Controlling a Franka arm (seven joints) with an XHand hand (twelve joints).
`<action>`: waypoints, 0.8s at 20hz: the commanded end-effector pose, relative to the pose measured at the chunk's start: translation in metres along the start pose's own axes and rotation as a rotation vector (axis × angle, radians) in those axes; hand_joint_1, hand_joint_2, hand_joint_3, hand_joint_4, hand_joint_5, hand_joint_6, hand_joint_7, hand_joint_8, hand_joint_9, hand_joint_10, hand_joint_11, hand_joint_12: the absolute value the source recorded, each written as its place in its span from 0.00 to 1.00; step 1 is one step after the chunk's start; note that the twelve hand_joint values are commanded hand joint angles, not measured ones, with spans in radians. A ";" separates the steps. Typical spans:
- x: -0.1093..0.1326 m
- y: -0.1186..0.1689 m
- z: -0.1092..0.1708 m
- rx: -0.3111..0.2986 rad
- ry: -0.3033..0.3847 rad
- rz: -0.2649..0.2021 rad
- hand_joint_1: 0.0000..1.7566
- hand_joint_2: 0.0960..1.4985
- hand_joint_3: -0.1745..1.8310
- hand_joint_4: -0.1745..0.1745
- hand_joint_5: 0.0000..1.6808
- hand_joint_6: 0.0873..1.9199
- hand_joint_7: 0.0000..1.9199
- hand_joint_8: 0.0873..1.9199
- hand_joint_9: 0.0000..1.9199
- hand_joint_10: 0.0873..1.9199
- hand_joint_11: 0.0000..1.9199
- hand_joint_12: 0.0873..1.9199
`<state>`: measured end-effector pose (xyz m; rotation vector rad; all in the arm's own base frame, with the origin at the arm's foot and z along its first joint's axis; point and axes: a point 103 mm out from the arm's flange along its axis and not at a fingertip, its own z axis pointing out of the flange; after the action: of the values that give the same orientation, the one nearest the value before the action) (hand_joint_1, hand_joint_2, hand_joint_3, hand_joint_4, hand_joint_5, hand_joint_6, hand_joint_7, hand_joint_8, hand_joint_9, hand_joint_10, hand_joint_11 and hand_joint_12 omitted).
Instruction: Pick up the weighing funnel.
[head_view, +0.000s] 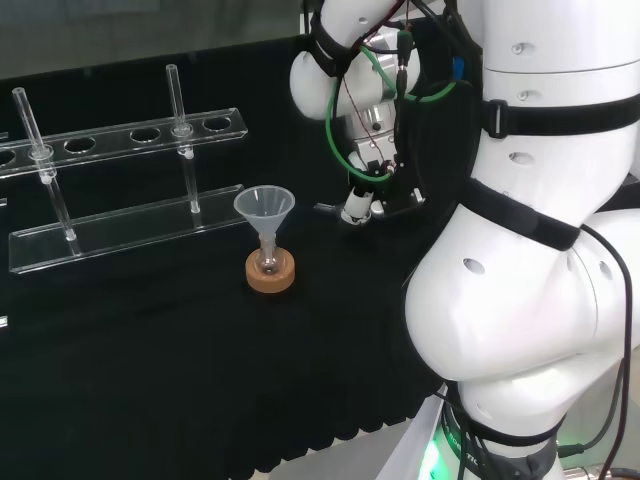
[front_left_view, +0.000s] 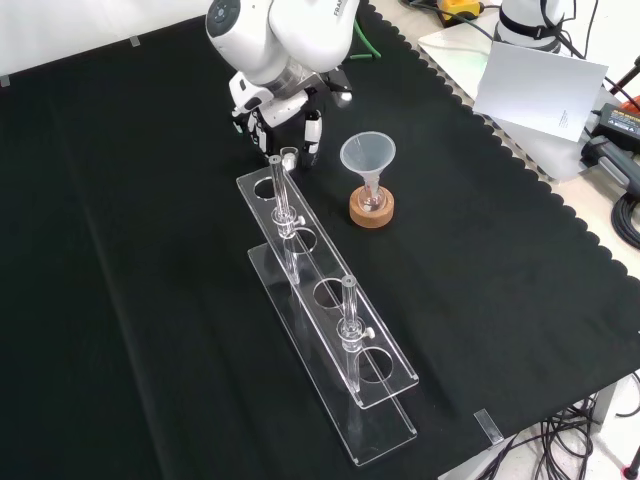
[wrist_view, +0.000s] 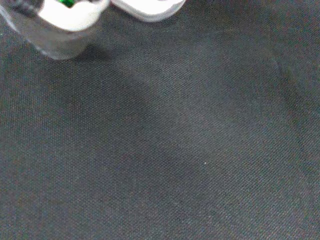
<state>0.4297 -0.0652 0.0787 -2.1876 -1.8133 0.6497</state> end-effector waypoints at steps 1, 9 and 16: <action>0.002 -0.005 0.006 -0.028 0.024 0.021 0.51 0.38 0.22 1.00 0.64 0.16 0.62 0.06 0.44 0.12 0.00 0.67; 0.002 -0.005 0.017 -0.027 0.081 0.073 0.52 0.31 0.32 1.00 0.64 0.17 0.63 0.05 0.46 0.10 0.00 0.68; -0.001 -0.001 0.019 -0.033 0.113 0.114 0.52 0.30 0.35 1.00 0.67 0.18 0.66 0.05 0.48 0.10 0.00 0.71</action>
<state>0.4200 -0.0658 0.0645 -2.2977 -1.6903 0.5193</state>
